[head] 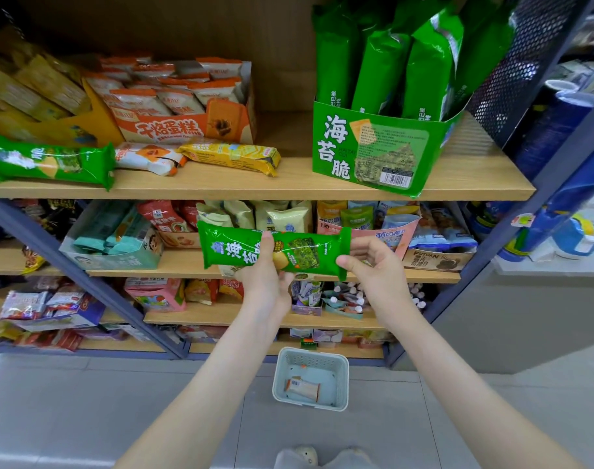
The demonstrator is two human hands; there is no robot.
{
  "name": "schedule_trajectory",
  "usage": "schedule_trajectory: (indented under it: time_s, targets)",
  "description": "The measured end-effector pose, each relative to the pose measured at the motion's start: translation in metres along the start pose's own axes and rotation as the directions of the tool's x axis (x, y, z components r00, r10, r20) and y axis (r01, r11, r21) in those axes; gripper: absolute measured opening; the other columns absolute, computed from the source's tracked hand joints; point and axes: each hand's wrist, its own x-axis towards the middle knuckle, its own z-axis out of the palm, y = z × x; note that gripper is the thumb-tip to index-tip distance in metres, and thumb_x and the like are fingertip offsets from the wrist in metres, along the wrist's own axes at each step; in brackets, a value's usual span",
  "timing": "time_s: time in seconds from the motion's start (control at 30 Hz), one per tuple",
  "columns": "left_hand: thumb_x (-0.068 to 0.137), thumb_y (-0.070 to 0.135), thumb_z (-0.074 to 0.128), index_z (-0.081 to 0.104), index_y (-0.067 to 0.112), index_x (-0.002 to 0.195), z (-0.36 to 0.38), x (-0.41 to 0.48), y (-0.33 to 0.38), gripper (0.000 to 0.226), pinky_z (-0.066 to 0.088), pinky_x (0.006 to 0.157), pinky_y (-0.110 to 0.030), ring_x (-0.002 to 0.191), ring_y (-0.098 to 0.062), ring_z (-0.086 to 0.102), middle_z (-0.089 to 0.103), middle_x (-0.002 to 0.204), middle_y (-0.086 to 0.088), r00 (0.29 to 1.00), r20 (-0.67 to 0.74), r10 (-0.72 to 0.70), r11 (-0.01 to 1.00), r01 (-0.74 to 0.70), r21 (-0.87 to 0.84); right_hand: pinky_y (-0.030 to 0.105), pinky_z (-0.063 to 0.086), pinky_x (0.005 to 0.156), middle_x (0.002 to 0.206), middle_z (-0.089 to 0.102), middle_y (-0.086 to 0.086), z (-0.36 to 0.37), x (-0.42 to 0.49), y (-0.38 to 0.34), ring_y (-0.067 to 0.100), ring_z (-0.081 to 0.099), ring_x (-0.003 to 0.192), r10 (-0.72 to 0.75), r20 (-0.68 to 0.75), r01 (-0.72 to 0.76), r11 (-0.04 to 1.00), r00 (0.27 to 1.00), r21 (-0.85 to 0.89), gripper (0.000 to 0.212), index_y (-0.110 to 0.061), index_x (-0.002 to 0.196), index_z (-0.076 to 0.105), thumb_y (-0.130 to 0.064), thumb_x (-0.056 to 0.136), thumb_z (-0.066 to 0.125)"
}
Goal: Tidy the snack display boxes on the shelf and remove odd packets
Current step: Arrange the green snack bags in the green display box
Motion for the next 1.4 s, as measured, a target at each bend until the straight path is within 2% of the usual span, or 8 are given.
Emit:
schedule_trajectory:
  time_s: [0.1,0.2,0.33,0.6,0.87,1.0,1.2,1.4]
  targets:
    - [0.094,0.023,0.063,0.049,0.022,0.095,0.002,-0.004,0.0,0.014,0.049,0.098,-0.055,0.092,-0.023,0.059,0.06,0.085,-0.005,0.999,0.039,0.001,1.0,-0.001,0.021,0.018,0.047,0.074,0.082,0.063,-0.006,-0.004,-0.001,-0.003,0.001,0.058,0.074,-0.045,0.0,0.045,0.999,0.999,-0.021,0.023,-0.02,0.082,0.058,-0.002,0.081,0.072]
    - [0.095,0.031,0.06,0.054,0.014,0.119,0.002,-0.004,0.002,0.03,0.054,0.091,-0.051,0.1,-0.024,0.066,0.066,0.109,-0.014,0.993,0.108,-0.057,0.994,0.046,0.101,0.016,0.045,0.068,0.069,0.06,-0.018,-0.012,-0.001,-0.008,-0.003,0.055,0.068,-0.095,0.109,0.094,0.995,0.989,0.023,0.027,-0.018,0.072,0.055,0.003,0.081,0.071]
    - [0.099,0.023,0.054,0.052,0.007,0.129,0.0,-0.004,0.007,0.034,0.059,0.081,-0.043,0.105,-0.027,0.066,0.065,0.119,-0.019,0.977,0.209,-0.05,0.979,0.006,0.205,0.017,0.042,0.081,0.083,0.053,-0.017,-0.026,0.0,-0.014,0.005,0.052,0.086,-0.133,0.386,0.108,0.99,0.913,0.087,0.012,-0.025,0.072,0.064,-0.034,0.077,0.07]
    - [0.1,0.015,0.047,0.057,0.01,0.124,-0.01,-0.018,-0.001,0.026,0.057,0.081,-0.037,0.103,-0.024,0.066,0.067,0.119,-0.015,0.861,0.506,-0.052,0.944,-0.124,0.307,0.031,0.049,0.098,0.127,0.057,-0.017,-0.014,0.004,-0.034,0.003,0.057,0.115,0.148,0.519,-0.138,0.989,0.842,-0.058,0.068,-0.037,0.136,0.041,-0.032,0.076,0.073]
    - [0.096,0.023,0.06,0.043,0.021,0.129,-0.003,-0.026,0.003,0.038,0.056,0.09,-0.046,0.098,-0.018,0.07,0.07,0.111,-0.009,0.867,0.452,0.212,0.776,-0.43,0.461,0.043,0.04,0.108,0.14,0.043,-0.019,0.002,0.001,-0.033,0.008,0.041,0.131,-0.033,0.359,0.137,0.954,0.933,-0.267,0.084,-0.045,0.143,0.029,-0.015,0.08,0.077]
    - [0.09,0.023,0.068,0.032,0.019,0.123,0.008,-0.029,0.005,0.05,0.058,0.083,-0.04,0.097,-0.014,0.07,0.067,0.11,-0.002,0.857,0.446,0.257,0.781,-0.456,0.426,0.037,0.029,0.111,0.141,0.035,-0.021,0.003,0.0,-0.039,0.008,0.03,0.132,-0.158,0.436,0.319,0.89,0.886,-0.327,0.084,-0.047,0.144,0.02,-0.016,0.085,0.072]
    - [0.088,0.027,0.055,0.048,0.009,0.112,0.015,-0.024,0.013,0.03,0.058,0.083,-0.04,0.097,-0.022,0.067,0.07,0.105,-0.007,0.757,0.647,0.093,0.885,-0.36,0.294,0.019,0.045,0.096,0.13,0.055,-0.021,-0.016,0.008,-0.054,-0.007,0.053,0.116,-0.046,0.372,0.053,0.999,0.927,-0.01,0.05,-0.041,0.135,0.042,-0.031,0.09,0.06]
    - [0.097,0.037,0.047,0.06,0.029,0.106,0.022,-0.018,0.01,0.017,0.052,0.093,-0.03,0.104,-0.01,0.062,0.068,0.109,0.004,0.718,0.681,0.142,0.599,-0.61,0.518,0.031,0.044,0.103,0.124,0.06,-0.018,-0.02,0.013,-0.05,0.002,0.055,0.117,-0.054,0.319,0.075,0.996,0.946,-0.054,0.046,-0.042,0.123,0.047,-0.013,0.091,0.064]
